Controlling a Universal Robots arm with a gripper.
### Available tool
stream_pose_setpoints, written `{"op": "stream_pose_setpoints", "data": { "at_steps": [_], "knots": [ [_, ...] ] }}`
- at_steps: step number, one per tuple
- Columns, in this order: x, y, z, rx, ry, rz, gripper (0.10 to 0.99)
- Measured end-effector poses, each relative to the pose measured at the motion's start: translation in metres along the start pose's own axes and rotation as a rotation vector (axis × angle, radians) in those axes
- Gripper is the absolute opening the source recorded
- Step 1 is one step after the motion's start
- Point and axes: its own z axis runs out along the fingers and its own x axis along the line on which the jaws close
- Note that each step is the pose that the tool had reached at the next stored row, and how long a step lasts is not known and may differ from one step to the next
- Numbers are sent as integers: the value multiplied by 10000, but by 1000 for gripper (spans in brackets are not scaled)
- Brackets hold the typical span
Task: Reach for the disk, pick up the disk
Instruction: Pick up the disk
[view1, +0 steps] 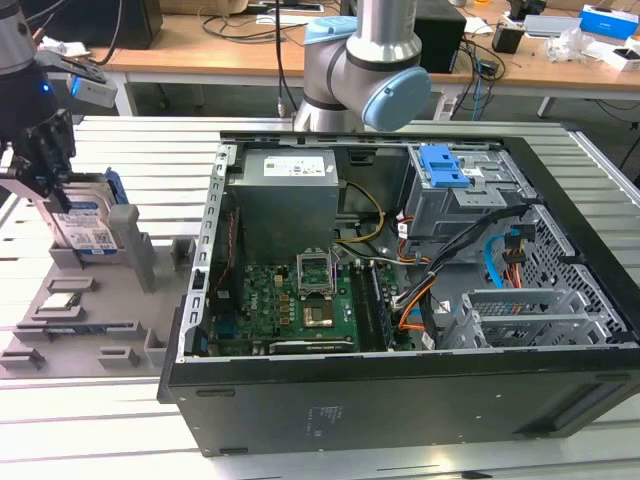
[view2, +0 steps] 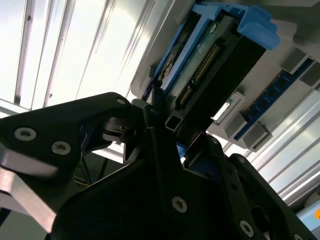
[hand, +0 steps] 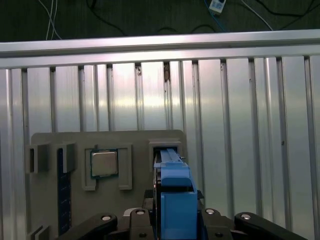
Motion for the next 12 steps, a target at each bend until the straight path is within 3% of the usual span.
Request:
{"op": "stream_pose_setpoints", "data": {
  "at_steps": [4, 12],
  "knots": [
    [1, 2, -141, 0, 0, 0, 365],
    [1, 3, -294, -1, 0, 0, 365]
  ]
}}
